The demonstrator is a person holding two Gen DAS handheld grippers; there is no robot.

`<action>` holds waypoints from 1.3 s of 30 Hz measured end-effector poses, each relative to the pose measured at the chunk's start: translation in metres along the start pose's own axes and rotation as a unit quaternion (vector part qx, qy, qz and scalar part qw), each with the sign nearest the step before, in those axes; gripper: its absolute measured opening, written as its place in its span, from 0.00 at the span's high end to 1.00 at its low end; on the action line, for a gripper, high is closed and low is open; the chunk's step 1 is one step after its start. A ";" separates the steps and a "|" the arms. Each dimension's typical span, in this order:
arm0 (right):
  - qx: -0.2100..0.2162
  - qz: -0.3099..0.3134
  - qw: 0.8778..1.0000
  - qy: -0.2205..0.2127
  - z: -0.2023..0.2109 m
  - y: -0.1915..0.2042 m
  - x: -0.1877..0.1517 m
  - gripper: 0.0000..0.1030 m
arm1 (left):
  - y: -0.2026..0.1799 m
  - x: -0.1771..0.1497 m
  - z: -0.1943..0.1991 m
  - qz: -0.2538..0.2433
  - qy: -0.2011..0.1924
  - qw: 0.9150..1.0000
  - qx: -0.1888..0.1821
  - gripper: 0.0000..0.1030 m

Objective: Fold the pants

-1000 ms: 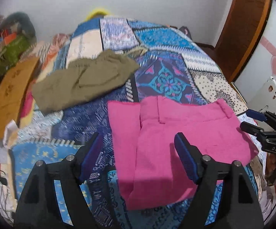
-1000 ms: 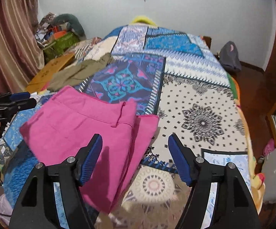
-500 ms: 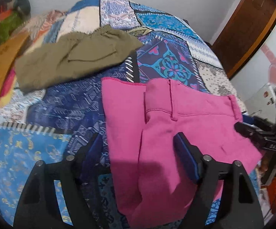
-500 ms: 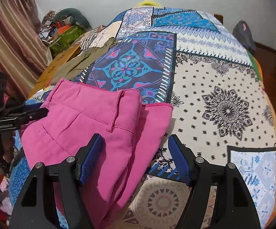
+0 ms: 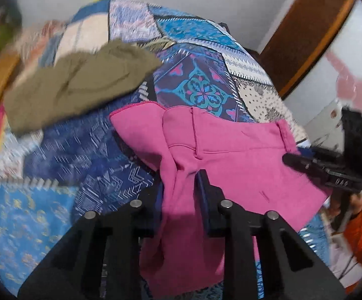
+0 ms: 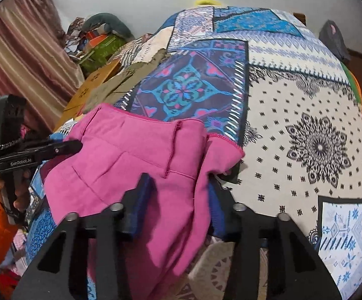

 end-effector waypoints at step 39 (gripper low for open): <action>-0.043 0.137 0.976 -0.164 0.036 0.063 0.197 0.86 | 0.020 0.120 0.139 -0.031 -0.241 0.967 0.074 0.82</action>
Point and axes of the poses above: each gripper's, at about its wrist camera, not at the fingertips, and z roughly against the way its jaws point, y to its left, x to its top, the point moved 1 cm from there along -z, roughly the way its jaws point, and after that the axes turned 14 degrees about z, right-handed, at the moved point
